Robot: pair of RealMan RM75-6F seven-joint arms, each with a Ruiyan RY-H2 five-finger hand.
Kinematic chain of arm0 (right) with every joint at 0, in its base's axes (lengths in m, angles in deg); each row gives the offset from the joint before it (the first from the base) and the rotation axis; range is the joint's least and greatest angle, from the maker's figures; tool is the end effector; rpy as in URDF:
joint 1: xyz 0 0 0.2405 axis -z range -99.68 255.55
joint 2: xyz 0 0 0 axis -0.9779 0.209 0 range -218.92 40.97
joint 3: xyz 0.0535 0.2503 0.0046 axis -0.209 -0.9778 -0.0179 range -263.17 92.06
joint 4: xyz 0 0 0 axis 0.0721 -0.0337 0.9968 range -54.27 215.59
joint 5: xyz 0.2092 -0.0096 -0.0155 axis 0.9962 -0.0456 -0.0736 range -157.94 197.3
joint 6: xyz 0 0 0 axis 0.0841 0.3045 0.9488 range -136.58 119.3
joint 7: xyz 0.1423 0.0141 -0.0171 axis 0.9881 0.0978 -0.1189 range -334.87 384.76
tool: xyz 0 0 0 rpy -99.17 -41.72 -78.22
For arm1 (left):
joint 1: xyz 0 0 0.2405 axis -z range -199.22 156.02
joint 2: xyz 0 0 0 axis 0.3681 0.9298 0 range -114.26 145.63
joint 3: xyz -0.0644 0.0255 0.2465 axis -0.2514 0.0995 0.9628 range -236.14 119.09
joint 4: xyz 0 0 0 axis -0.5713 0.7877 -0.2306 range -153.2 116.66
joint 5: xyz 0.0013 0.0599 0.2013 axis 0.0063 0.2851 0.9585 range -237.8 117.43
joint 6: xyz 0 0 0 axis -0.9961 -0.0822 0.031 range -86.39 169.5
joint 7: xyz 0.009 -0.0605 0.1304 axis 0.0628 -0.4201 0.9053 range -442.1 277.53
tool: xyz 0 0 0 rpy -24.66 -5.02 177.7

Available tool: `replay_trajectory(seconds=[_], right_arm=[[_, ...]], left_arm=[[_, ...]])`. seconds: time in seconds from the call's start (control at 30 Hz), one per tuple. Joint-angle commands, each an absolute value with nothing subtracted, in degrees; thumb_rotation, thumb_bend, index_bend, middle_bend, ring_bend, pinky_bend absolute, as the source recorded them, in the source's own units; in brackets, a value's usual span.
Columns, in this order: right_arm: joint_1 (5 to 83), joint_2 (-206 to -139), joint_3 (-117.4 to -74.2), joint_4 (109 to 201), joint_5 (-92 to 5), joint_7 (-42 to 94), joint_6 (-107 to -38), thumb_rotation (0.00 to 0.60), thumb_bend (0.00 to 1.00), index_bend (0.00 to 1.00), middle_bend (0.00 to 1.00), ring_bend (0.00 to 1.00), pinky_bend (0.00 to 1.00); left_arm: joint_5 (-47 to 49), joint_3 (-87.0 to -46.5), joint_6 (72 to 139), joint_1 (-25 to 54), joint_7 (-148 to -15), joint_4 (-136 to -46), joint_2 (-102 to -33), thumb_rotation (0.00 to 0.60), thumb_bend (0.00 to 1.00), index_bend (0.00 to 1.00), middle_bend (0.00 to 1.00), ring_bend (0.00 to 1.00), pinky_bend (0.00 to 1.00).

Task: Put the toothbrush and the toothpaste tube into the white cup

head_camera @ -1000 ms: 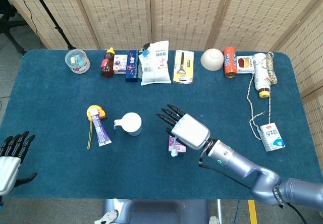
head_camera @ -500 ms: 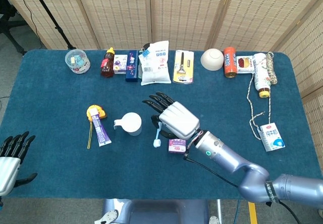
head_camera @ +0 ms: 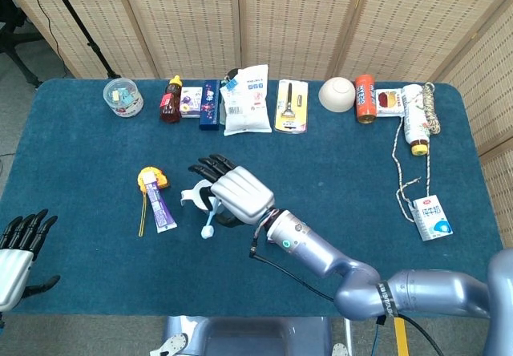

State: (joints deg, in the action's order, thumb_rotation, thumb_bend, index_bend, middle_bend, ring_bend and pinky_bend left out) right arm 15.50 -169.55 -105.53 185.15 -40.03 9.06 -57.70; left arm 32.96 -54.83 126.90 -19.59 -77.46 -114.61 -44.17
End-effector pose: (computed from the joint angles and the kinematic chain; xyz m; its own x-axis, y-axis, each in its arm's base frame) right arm 0.0458 -0.3307 0.0243 0.3088 -0.2896 0.9059 -0.7073 -0.7067 0.0152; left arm -0.3034 0.1396 0.1554 0.4829 0.1233 0.8670 0.8755 -0.0904 -0.4748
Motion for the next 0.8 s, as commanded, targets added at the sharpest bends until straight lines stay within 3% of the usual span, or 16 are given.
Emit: replay_trajectory(seconds=[0.03,0.43,0.8], right_arm=[[13.3,-172.3,-106.1,183.9,-36.1,7.2,-57.6,0.6,0.37,0.63,0.12,0.04,0.05],[9.6,-177.4,-107.7,179.7,-27.8,5.7,-59.0,0.6,0.37,0.63,0.12,0.03,0.05],[8.5,-179.4,-108.4,176.4,-21.0,10.4,-55.7,0.6,0.37,0.63,0.12,0.03,0.05]], left_arm=[[33.0,-54.8,126.7,-19.4,-77.9,-114.5,-43.9,0.6,0.0,0.0,0.0,0.0,0.0],[32.5,-54.7,125.2,-18.8,-77.7,-114.7,-43.8,0.6,0.01,0.0,0.0,0.0,0.0],[32.3,-54.8,125.2,-18.7,-78.1,-114.6,-43.6,0.6,0.01,0.0,0.0,0.0,0.0]])
